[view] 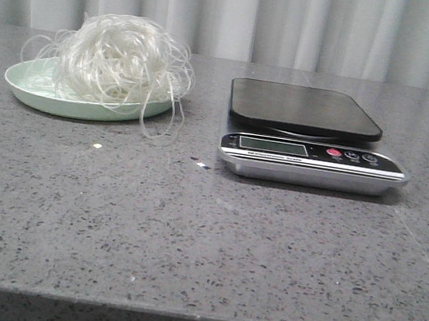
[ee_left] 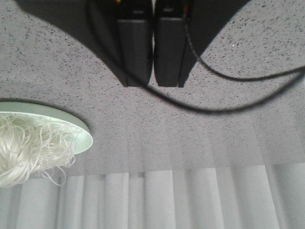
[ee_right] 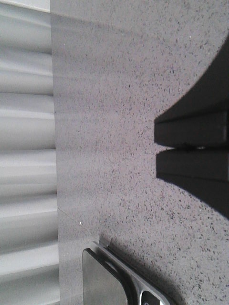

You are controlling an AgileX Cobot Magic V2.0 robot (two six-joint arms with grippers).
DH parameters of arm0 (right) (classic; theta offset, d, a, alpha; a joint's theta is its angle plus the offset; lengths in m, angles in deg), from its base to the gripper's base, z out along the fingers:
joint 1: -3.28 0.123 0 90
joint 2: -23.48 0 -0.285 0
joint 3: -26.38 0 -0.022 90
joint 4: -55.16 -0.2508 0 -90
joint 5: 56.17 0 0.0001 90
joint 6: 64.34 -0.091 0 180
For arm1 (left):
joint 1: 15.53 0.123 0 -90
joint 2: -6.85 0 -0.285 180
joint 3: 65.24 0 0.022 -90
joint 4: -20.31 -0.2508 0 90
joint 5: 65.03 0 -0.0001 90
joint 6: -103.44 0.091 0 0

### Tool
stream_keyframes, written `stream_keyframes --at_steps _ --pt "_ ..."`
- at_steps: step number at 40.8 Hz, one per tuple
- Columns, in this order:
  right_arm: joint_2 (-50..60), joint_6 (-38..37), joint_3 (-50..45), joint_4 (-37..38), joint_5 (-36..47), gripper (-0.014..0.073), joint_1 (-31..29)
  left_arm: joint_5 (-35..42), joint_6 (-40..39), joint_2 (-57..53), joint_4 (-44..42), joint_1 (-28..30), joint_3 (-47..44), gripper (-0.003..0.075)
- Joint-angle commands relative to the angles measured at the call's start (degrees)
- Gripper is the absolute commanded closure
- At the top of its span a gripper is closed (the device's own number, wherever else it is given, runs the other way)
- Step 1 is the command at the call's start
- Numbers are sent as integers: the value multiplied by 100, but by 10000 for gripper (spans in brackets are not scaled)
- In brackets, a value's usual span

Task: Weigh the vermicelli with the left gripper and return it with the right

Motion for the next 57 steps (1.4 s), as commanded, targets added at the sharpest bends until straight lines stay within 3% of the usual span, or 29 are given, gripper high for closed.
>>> stream_keyframes --at_steps 1,24,36,41,44,48,57 --pt "91 32 41 -20 417 442 -4 425 -68 -117 49 7 -43 583" --pt "91 32 41 -20 417 442 -4 463 -68 -117 49 7 -43 583" --pt "91 32 41 -20 417 442 -4 1679 -68 -117 57 7 -43 583" --pt "91 32 41 -20 417 442 -4 2537 -68 -117 57 7 20 583" --pt "91 32 41 -20 417 442 -4 2548 -68 -77 -13 7 341 583" --pt "91 32 41 -20 417 442 -4 2008 -68 179 -438 7 1134 584" --pt "91 32 41 -20 417 442 -4 781 -68 1752 -499 7 3784 583"
